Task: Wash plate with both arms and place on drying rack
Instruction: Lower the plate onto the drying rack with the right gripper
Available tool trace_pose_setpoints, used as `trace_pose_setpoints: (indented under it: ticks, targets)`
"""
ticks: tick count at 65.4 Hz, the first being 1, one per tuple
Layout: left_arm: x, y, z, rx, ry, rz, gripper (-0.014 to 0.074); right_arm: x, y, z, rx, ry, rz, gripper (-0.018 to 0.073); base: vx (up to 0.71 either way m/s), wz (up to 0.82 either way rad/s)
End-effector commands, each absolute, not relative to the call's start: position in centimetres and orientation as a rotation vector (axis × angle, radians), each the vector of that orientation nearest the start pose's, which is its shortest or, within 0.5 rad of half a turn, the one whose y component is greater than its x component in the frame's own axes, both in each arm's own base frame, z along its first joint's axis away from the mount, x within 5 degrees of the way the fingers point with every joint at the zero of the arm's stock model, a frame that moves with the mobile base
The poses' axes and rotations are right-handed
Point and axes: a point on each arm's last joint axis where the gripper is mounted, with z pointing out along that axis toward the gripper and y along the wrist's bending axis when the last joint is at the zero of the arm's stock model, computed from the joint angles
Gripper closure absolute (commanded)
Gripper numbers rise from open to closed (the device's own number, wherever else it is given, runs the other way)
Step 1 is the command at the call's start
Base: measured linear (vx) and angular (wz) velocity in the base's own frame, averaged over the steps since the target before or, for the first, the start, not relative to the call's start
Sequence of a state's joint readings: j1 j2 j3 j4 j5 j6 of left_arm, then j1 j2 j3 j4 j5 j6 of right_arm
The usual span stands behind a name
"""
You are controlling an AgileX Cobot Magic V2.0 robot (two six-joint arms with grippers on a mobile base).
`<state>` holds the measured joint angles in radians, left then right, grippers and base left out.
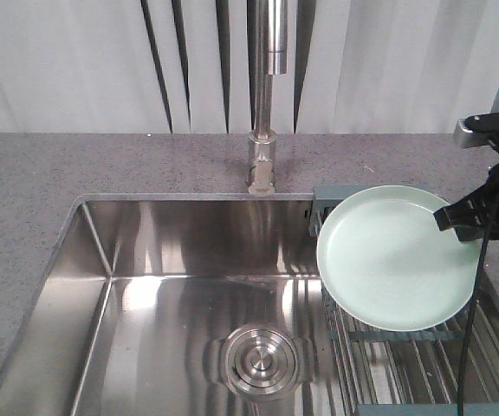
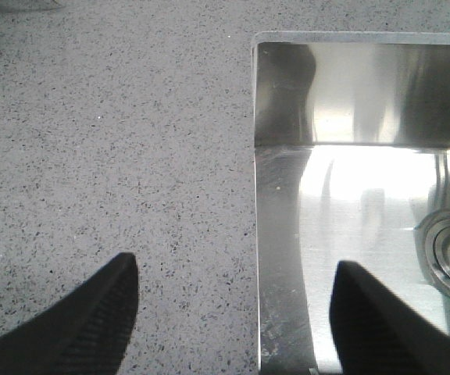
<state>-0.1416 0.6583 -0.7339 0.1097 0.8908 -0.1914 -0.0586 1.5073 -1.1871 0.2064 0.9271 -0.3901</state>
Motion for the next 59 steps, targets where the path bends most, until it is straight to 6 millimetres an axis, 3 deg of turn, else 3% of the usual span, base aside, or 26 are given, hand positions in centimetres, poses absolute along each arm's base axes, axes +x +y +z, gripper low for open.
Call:
trace_pose_setpoints:
  ticks: [1, 30, 59]
  targets:
    - [11.4, -0.9, 34.1, -0.027, 2.208, -0.053, 0.0115, 30.5, -0.8, 30.7, -0.309, 2.601, 0.056, 0.0561, 0.0, 0.0]
    - [11.4, -0.9, 34.1, -0.027, 2.208, -0.053, 0.0115, 32.0, -3.6, 27.5, -0.255, 2.72, -0.024, 0.0561, 0.0, 0.0]
    - [11.4, -0.8, 34.1, -0.027, 2.209, -0.053, 0.0115, 33.6, -3.9, 24.8, -0.272, 2.757, -0.034, 0.0559, 0.0, 0.0]
